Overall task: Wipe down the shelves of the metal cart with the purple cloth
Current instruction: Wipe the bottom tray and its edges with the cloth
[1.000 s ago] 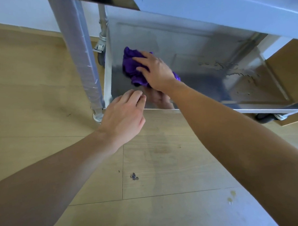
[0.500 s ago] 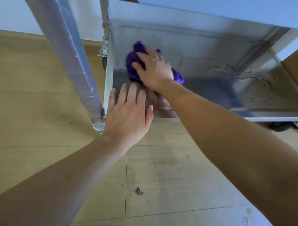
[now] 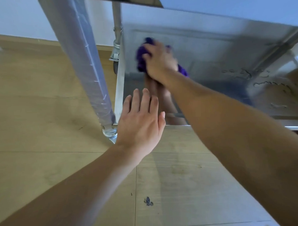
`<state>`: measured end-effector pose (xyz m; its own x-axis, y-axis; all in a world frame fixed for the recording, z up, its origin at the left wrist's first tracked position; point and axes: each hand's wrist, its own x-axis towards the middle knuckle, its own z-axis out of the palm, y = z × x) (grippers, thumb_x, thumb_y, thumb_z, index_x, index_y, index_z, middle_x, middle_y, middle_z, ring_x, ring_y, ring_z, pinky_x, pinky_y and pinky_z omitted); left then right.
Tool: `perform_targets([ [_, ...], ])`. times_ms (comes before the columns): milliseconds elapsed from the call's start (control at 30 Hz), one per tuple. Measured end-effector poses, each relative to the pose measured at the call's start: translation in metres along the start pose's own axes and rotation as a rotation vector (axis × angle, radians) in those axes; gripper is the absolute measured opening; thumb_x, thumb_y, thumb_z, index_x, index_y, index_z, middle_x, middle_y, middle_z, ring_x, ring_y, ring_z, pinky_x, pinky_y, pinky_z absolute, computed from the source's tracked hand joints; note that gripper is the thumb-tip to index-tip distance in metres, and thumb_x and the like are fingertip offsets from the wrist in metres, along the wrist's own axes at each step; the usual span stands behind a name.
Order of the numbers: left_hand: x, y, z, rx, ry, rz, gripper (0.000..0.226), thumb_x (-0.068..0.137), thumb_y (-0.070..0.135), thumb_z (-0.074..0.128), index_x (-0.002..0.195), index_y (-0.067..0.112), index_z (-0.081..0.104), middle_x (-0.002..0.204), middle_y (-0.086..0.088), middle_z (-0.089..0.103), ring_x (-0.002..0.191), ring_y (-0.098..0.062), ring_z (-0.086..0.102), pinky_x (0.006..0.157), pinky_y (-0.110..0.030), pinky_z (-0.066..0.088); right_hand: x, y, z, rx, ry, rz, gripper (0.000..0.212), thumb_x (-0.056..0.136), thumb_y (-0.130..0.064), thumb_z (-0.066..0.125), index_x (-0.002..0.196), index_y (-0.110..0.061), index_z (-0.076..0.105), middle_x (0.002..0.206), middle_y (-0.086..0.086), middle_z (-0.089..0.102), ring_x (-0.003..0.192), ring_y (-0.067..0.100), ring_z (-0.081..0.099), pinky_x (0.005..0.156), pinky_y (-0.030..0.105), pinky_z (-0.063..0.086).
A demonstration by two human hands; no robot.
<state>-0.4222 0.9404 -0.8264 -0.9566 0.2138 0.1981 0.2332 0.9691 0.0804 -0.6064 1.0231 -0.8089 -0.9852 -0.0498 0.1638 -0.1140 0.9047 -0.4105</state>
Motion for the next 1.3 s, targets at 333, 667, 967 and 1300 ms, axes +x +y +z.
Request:
perform_targets([
  [333, 0.0, -0.001, -0.003, 0.001, -0.023, 0.008, 0.059, 0.099, 0.04, 0.019, 0.137, 0.002, 0.044, 0.143, -0.021, 0.044, 0.134, -0.04, 0.037, 0.111, -0.05, 0.031, -0.029, 0.005, -0.003, -0.033, -0.028, -0.266, 0.04, 0.102, -0.019, 0.04, 0.14, -0.026, 0.05, 0.144, -0.004, 0.048, 0.129, 0.022, 0.046, 0.103, 0.04, 0.043],
  [667, 0.008, 0.028, -0.027, -0.019, -0.129, -0.01, 0.048, 0.095, 0.034, 0.03, 0.121, -0.001, 0.051, 0.126, -0.022, 0.049, 0.12, -0.041, 0.044, 0.105, -0.052, 0.034, -0.102, 0.11, -0.105, -0.239, 0.082, -0.039, 0.037, 0.098, -0.013, 0.043, 0.129, -0.026, 0.06, 0.137, -0.002, 0.053, 0.109, 0.033, 0.051, 0.087, 0.026, 0.029],
  [967, 0.004, 0.114, -0.034, -0.152, -0.112, 0.371, 0.046, 0.094, 0.032, 0.046, 0.133, 0.008, 0.051, 0.141, -0.011, 0.048, 0.132, -0.031, 0.044, 0.099, -0.046, 0.044, -0.163, 0.205, -0.17, -0.53, -0.075, -0.066, 0.038, 0.1, -0.02, 0.044, 0.137, -0.028, 0.052, 0.147, -0.001, 0.044, 0.117, 0.038, 0.042, 0.104, 0.037, 0.035],
  [1300, 0.005, 0.158, -0.028, 0.003, -0.203, 0.398, 0.059, 0.099, 0.038, 0.035, 0.15, 0.01, 0.028, 0.159, -0.003, 0.023, 0.146, -0.023, 0.024, 0.113, -0.039, 0.029, -0.197, 0.335, -0.208, -0.287, 0.121, 0.425, 0.038, 0.103, -0.029, 0.036, 0.138, -0.026, 0.051, 0.147, 0.004, 0.045, 0.123, 0.039, 0.038, 0.102, 0.041, 0.033],
])
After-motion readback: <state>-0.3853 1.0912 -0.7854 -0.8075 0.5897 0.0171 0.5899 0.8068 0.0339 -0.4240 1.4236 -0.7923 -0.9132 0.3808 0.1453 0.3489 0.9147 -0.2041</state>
